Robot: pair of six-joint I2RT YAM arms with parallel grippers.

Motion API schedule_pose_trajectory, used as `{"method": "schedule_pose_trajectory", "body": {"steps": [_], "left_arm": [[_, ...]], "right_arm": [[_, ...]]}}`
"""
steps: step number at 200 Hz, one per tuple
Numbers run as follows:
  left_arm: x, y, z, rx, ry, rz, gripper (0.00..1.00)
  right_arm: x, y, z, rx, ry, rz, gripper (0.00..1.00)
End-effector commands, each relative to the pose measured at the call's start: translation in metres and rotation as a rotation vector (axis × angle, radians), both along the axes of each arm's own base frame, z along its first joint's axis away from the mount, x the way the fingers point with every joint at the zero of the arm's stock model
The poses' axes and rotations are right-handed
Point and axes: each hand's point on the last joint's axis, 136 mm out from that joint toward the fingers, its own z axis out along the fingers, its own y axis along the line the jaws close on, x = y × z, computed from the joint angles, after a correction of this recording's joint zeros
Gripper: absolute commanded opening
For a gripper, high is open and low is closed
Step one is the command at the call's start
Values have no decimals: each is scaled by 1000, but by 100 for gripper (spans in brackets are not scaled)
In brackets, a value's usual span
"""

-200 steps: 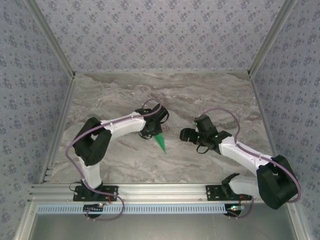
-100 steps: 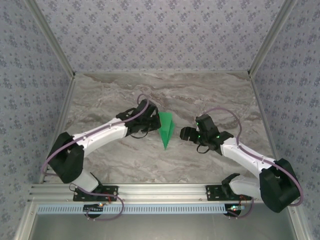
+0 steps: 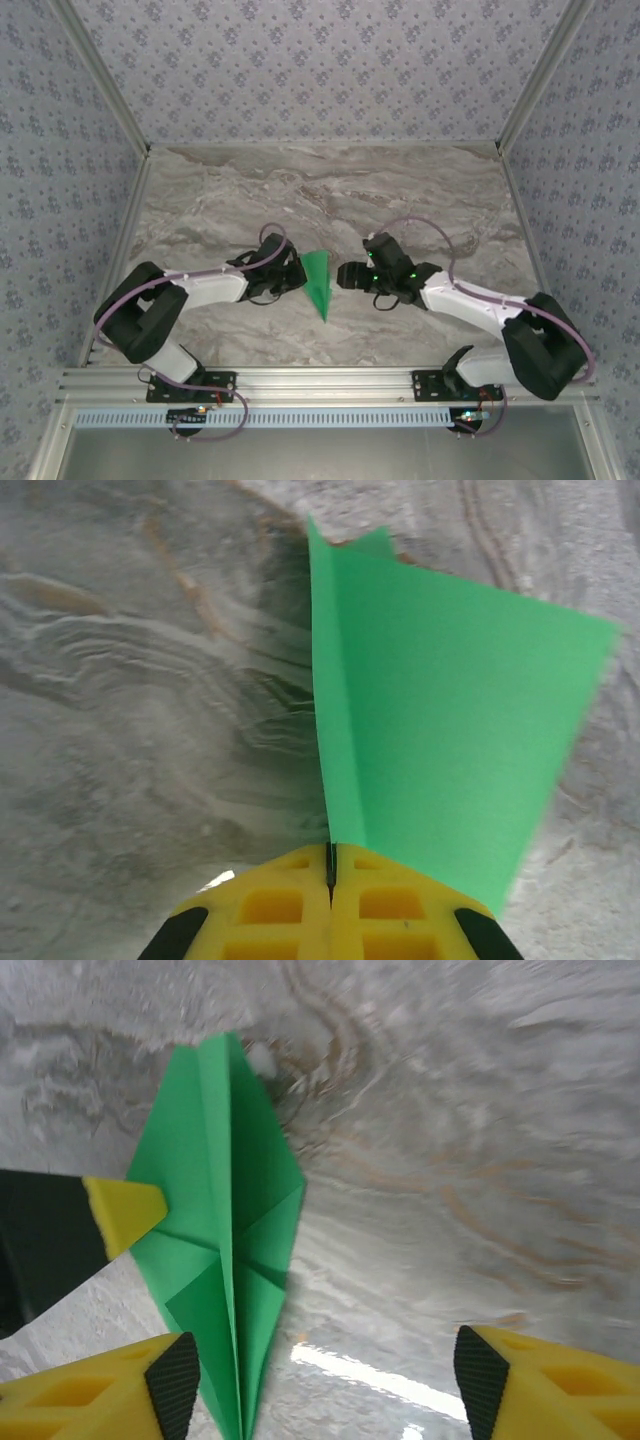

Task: Fold a paper plane with a square sheet of paper (pick it up from the middle)
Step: Move a paper plane to the center of the table.

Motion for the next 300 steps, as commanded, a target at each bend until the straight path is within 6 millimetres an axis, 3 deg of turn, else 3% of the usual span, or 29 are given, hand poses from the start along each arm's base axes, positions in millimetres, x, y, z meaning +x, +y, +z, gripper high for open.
{"method": "schedule_pose_trajectory", "body": {"steps": [1,40,82,110,142,198,243,300], "left_arm": [[9,3,8,-19,-47,42,0],[5,10,1,5,-33,50,0],[2,12,-1,13,-24,42,0],[3,12,1,12,-29,39,0],[3,11,1,6,-29,36,0],[2,10,2,4,-30,31,0],[4,11,3,5,-33,33,0],[4,11,2,7,-30,35,0]], "right_arm": [[5,23,6,-51,-36,32,68],[-1,58,-4,-103,-25,106,59],[-7,78,-12,-123,3,203,64],[-17,90,-7,-112,-14,278,56],[-23,92,-15,-130,11,298,46],[-24,88,-20,-175,17,292,51],[-36,99,-19,-141,28,350,36],[-49,90,-37,-195,71,341,37]]}}
